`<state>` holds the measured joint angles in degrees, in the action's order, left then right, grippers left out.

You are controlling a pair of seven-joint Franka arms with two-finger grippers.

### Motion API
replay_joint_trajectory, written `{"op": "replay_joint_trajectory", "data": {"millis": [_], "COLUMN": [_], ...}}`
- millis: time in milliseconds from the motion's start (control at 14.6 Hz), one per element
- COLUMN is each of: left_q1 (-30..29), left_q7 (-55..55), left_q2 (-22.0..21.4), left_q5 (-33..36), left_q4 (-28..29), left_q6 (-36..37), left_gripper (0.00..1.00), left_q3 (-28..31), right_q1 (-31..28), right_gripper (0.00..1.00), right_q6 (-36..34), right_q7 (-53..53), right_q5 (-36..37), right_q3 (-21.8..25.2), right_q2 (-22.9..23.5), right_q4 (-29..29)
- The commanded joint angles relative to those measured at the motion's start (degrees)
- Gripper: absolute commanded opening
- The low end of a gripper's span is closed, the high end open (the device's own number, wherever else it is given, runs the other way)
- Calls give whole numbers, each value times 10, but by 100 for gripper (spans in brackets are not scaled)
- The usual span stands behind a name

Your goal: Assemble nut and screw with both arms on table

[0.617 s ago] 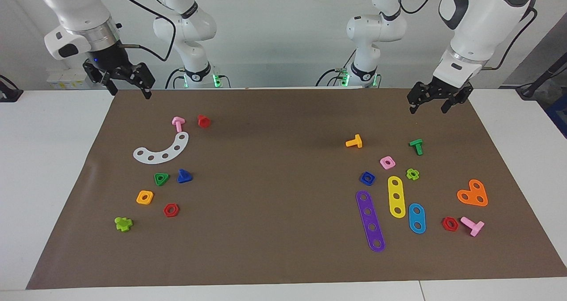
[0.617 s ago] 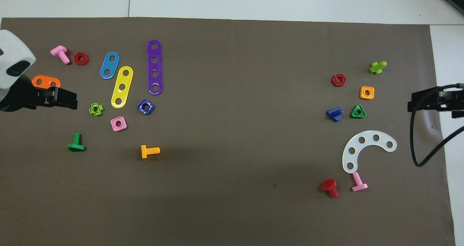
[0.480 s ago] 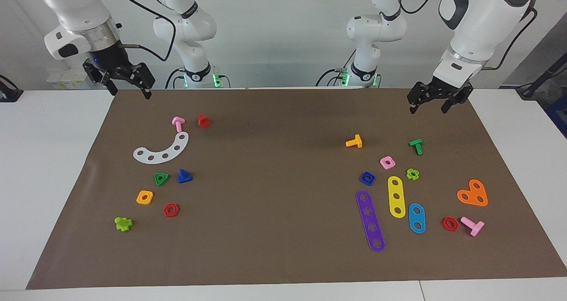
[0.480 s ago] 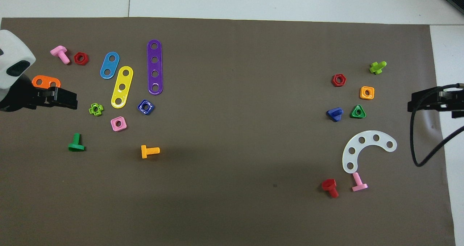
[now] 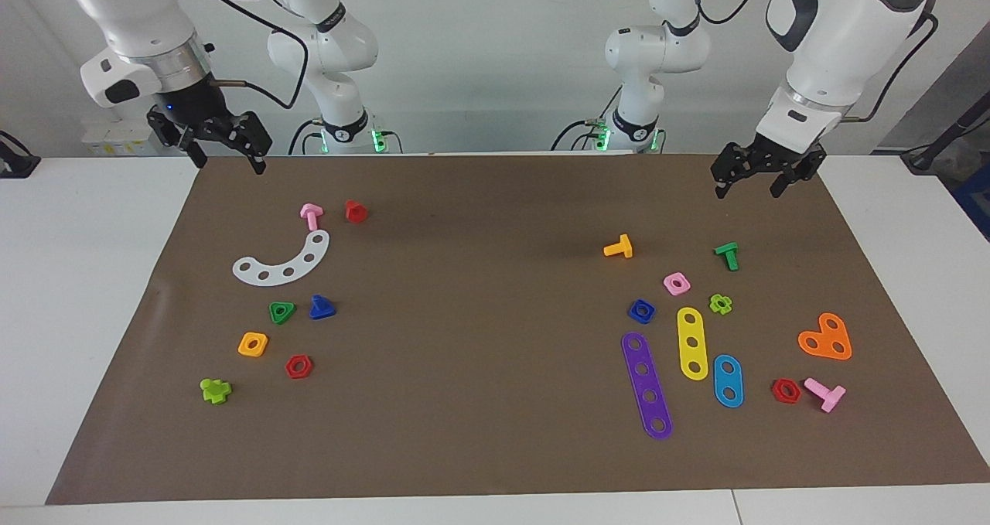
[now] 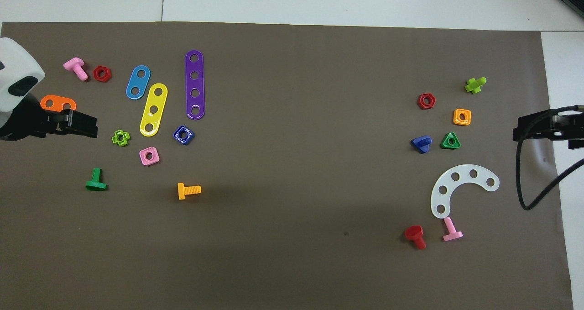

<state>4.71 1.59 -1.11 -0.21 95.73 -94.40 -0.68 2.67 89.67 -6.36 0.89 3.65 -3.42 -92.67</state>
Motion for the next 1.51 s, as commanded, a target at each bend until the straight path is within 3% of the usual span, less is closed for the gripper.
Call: {"op": "replay_joint_trajectory", "data": {"millis": [0, 274, 685, 1028, 1097, 1302, 1440], "left_q1": [-8, -8, -8, -8, -8, -8, -8], "left_q7": [3, 3, 3, 3, 3, 3, 3], "left_q2": [-13, -13, -13, -13, -13, -13, -13], "left_q5": [-2, -2, -2, -2, -2, -2, -2], "left_q4": [15, 15, 15, 15, 15, 15, 15], "left_q6": [-4, -4, -4, -4, -4, -4, -4], "left_gripper": [100, 100, 100, 100, 100, 100, 100], "left_q3": [-5, -5, -5, -5, -5, -5, -5], "right_q1": [-17, -14, 20, 23, 23, 22, 22], "right_gripper": [100, 100, 100, 100, 98, 74, 65], "right_q6": [32, 202, 366, 480, 487, 502, 502], "right_q7": [69, 98, 117, 120, 121, 143, 144], "right_q5": [-5, -9, -14, -34, -34, -34, -34], "right_q3": [-7, -7, -9, -11, -11, -11, -11], "right_q2": [-19, -32, 103, 159, 163, 163, 163], "right_q4": [-43, -188, -213, -254, -262, -288, -292]}}
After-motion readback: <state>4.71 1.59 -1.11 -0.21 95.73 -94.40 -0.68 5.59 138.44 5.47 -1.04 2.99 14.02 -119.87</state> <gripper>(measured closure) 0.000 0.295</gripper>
